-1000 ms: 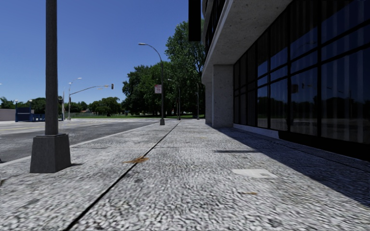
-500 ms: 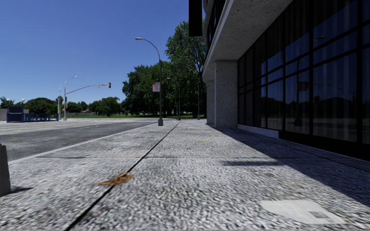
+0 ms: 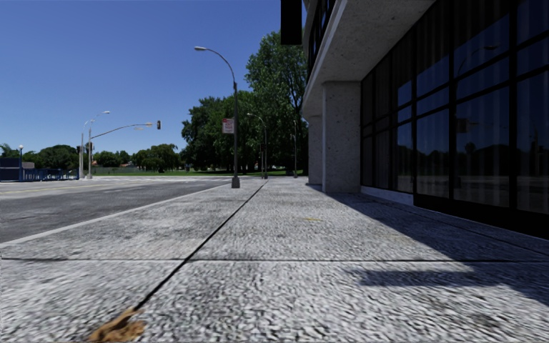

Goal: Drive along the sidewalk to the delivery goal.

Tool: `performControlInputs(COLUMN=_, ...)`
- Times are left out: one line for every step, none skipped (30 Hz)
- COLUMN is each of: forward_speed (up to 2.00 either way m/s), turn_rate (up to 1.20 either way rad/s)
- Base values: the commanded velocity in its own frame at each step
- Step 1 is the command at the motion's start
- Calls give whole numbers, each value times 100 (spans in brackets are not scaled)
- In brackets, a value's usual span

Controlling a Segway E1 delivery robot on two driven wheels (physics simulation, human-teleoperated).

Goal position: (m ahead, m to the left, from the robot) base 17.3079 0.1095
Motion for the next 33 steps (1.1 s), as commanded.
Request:
performControlInputs(forward_speed=200, turn_rate=0)
performControlInputs(forward_speed=200, turn_rate=0)
performControlInputs(forward_speed=200, turn_rate=0)
performControlInputs(forward_speed=200, turn_rate=0)
performControlInputs(forward_speed=200, turn_rate=0)
performControlInputs(forward_speed=200, turn_rate=0)
performControlInputs(forward_speed=200, turn_rate=0)
performControlInputs(forward_speed=200, turn_rate=0)
performControlInputs(forward_speed=200, turn_rate=0)
performControlInputs(forward_speed=200, turn_rate=0)
performControlInputs(forward_speed=200, turn_rate=0)
performControlInputs(forward_speed=200, turn_rate=0)
performControlInputs(forward_speed=200, turn_rate=0)
performControlInputs(forward_speed=200, turn_rate=0)
performControlInputs(forward_speed=200, turn_rate=0)
performControlInputs(forward_speed=200, turn_rate=0)
performControlInputs(forward_speed=200, turn_rate=0)
performControlInputs(forward_speed=200, turn_rate=0)
performControlInputs(forward_speed=200, turn_rate=0)
performControlInputs(forward_speed=200, turn_rate=0)
performControlInputs(forward_speed=200, turn_rate=0)
performControlInputs(forward_speed=200, turn_rate=0)
performControlInputs(forward_speed=200, turn_rate=0)
performControlInputs(forward_speed=200, turn_rate=0)
performControlInputs(forward_speed=200, turn_rate=0)
performControlInputs(forward_speed=198, turn_rate=0)
performControlInputs(forward_speed=196, turn_rate=0)
performControlInputs(forward_speed=195, turn_rate=0)
performControlInputs(forward_speed=194, turn_rate=0)
performControlInputs(forward_speed=194, turn_rate=0)
performControlInputs(forward_speed=194, turn_rate=0)
performControlInputs(forward_speed=193, turn_rate=0)
performControlInputs(forward_speed=193, turn_rate=0)
